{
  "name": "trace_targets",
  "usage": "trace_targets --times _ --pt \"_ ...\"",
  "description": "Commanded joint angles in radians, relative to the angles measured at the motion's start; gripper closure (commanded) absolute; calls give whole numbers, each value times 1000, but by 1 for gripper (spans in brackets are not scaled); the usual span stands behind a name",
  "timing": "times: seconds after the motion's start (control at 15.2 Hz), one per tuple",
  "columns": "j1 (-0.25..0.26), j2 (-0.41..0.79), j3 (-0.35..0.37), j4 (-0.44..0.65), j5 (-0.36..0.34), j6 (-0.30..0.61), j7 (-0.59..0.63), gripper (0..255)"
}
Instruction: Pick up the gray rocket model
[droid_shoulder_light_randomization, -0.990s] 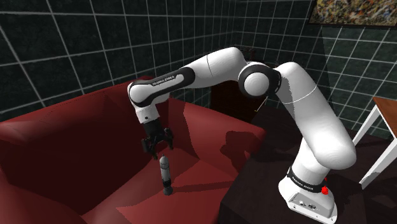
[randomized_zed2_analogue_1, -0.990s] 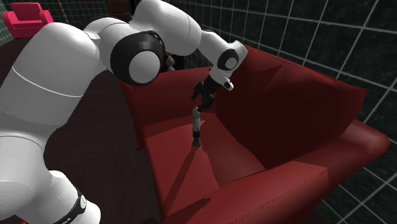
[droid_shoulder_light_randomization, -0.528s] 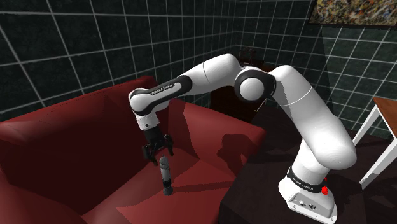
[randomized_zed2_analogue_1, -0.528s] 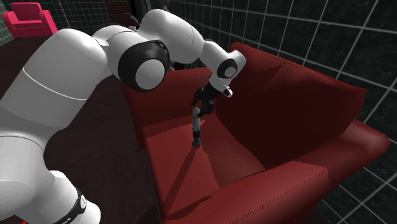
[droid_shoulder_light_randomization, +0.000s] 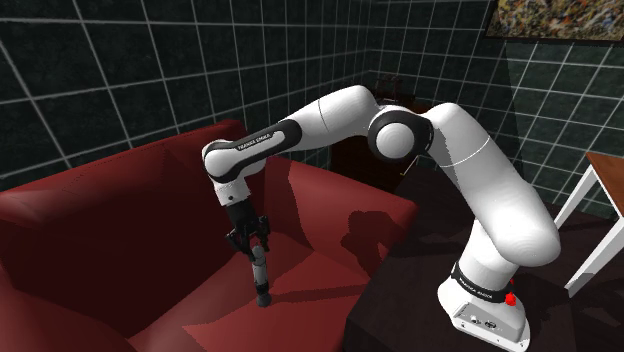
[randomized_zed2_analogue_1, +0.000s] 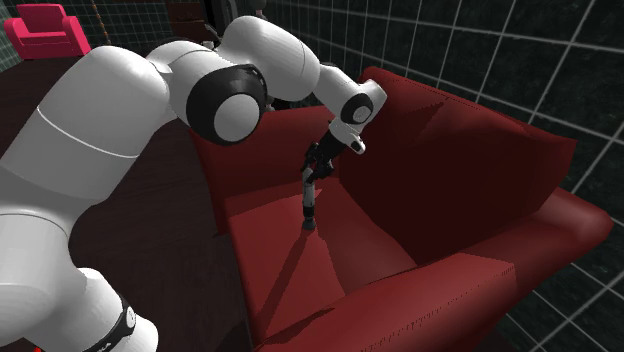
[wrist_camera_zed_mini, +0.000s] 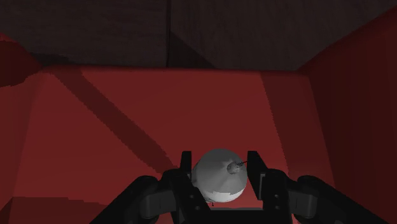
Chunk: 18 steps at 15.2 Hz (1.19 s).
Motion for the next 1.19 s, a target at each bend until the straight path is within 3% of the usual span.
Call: trace_targets --times 0.0,1.12 --pt "0 1 0 0 0 0 0 255" --pt "-8 -76 11 57 12 -129 36 255"
